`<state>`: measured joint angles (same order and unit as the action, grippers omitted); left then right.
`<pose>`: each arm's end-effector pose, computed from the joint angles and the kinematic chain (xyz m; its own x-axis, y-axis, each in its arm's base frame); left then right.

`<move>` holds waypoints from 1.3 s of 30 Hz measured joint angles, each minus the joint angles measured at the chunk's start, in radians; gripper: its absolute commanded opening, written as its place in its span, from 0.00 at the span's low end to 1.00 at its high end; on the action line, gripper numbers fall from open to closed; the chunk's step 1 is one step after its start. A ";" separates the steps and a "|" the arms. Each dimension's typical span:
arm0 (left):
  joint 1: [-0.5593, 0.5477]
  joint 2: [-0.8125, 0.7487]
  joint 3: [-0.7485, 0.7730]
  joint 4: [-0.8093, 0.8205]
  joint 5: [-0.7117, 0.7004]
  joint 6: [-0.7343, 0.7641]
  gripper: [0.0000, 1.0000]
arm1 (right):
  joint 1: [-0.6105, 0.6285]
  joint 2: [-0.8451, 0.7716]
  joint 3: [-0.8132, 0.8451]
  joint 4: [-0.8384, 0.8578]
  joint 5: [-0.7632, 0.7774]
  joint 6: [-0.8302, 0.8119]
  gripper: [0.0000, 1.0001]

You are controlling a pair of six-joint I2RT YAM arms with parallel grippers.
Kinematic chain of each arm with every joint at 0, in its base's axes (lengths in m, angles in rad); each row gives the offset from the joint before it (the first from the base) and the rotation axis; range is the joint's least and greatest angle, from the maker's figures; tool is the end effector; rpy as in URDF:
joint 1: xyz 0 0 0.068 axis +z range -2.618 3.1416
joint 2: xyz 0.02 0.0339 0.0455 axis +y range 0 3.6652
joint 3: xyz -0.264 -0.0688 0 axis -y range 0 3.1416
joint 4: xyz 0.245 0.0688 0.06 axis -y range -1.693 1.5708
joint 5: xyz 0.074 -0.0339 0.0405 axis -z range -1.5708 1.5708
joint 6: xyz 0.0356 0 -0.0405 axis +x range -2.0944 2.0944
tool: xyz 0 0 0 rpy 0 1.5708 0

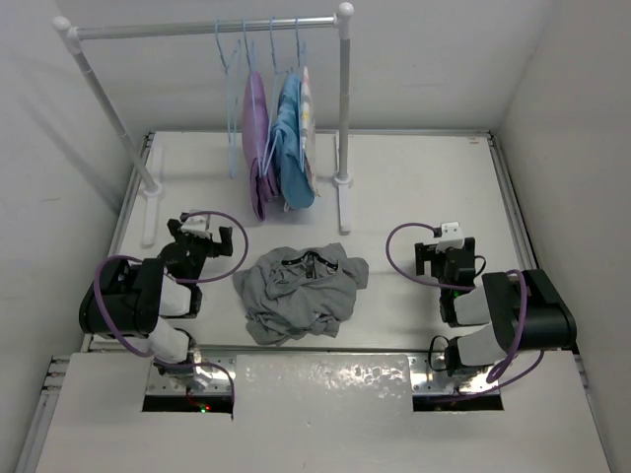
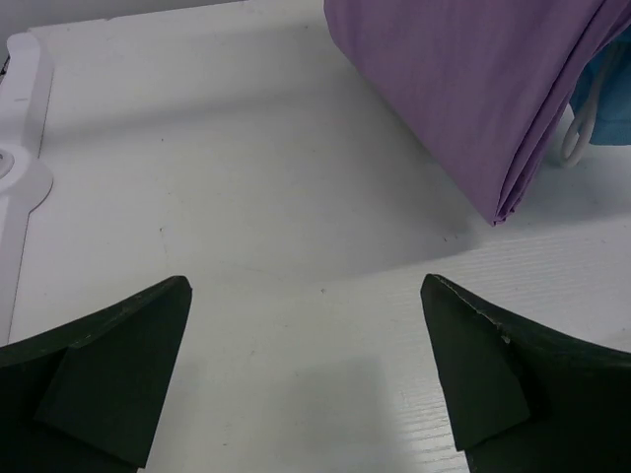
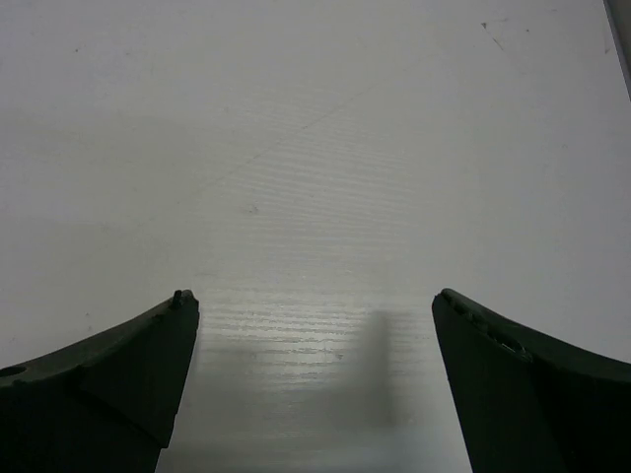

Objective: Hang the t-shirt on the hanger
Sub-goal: Pick up the hanger from the clothesline.

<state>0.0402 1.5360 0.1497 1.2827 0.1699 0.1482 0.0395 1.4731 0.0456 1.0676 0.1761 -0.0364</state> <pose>0.2233 0.0030 0.1362 -0.0832 0.1423 -0.9863 0.1423 0.9813 0.1296 0.1908 0.0013 0.1039 -0.3562 -0.0499 -0.9331 0.1121 0.9891 -0.0957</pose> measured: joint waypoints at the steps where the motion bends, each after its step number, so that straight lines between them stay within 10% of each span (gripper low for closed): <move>1: 0.000 0.000 0.000 0.000 0.000 0.000 1.00 | 0.000 0.000 0.000 0.000 0.000 0.000 0.99; 8: 0.043 -0.055 0.000 -0.023 0.055 -0.024 0.98 | 0.000 0.000 0.000 0.000 0.000 0.003 0.99; 18: 0.192 -0.581 0.063 -0.581 0.194 0.076 0.94 | 0.000 0.000 0.000 0.000 0.003 0.003 0.99; 30: 0.275 -0.607 0.629 -1.330 0.254 0.198 0.86 | 0.000 0.000 0.002 -0.002 0.004 0.003 0.99; 39: 0.257 -0.565 0.981 -1.476 0.499 0.045 0.85 | -0.001 -0.199 0.198 -0.389 -0.051 0.089 0.99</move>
<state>0.2974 0.9714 1.1305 -0.1932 0.6685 0.1928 0.0387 1.2743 0.2440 0.6785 0.1249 0.0525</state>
